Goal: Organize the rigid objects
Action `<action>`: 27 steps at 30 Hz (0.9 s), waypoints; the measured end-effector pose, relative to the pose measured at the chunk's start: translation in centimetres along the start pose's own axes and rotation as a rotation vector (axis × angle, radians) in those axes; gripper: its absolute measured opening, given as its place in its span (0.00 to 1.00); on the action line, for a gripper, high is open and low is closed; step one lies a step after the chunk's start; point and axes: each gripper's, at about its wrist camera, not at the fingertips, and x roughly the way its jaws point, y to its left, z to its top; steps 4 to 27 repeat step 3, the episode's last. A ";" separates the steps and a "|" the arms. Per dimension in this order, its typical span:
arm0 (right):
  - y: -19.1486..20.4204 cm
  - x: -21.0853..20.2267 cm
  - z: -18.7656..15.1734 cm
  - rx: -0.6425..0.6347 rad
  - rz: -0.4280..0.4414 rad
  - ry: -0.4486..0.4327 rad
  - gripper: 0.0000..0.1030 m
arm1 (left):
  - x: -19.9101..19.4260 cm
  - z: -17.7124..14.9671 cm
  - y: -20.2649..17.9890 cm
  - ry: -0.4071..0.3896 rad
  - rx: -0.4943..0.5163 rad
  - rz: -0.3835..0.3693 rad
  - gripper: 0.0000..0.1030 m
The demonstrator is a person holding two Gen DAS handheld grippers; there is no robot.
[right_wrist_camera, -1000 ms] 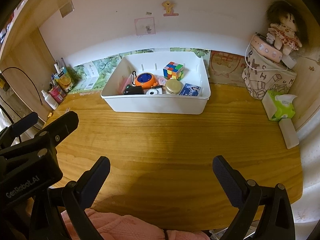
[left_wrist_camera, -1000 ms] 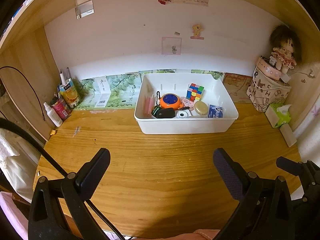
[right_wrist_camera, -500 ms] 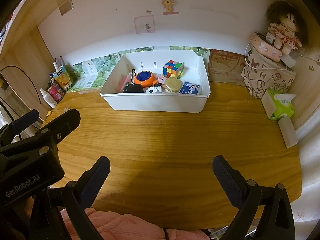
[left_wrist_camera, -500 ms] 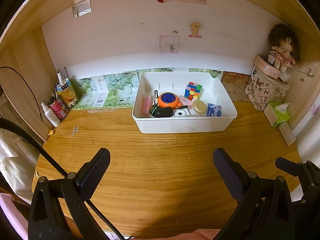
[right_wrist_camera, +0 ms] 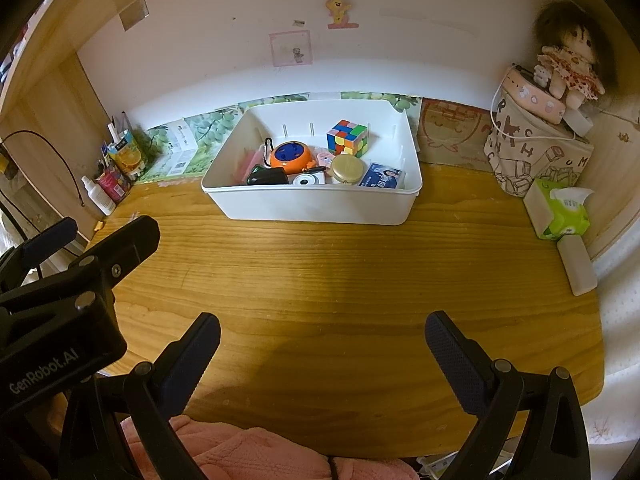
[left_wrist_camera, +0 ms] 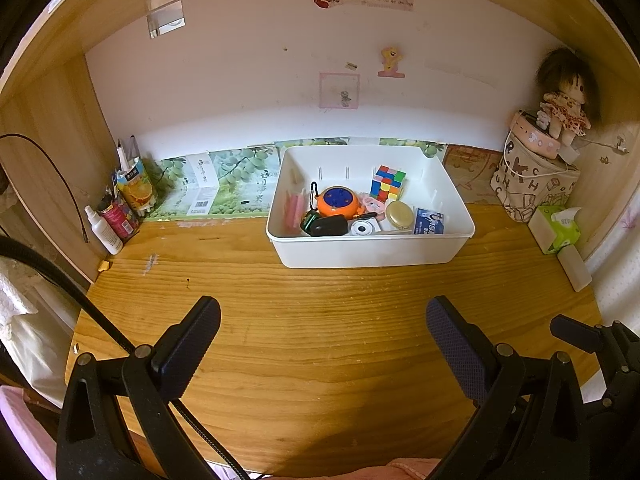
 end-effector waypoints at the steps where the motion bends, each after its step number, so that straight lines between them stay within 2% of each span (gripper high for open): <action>1: 0.0 0.0 0.0 -0.001 0.001 0.000 1.00 | -0.1 -0.1 0.0 -0.001 0.001 0.000 0.99; 27: 0.0 0.0 0.0 -0.001 0.001 0.000 1.00 | -0.1 0.0 0.0 -0.002 0.000 0.001 1.00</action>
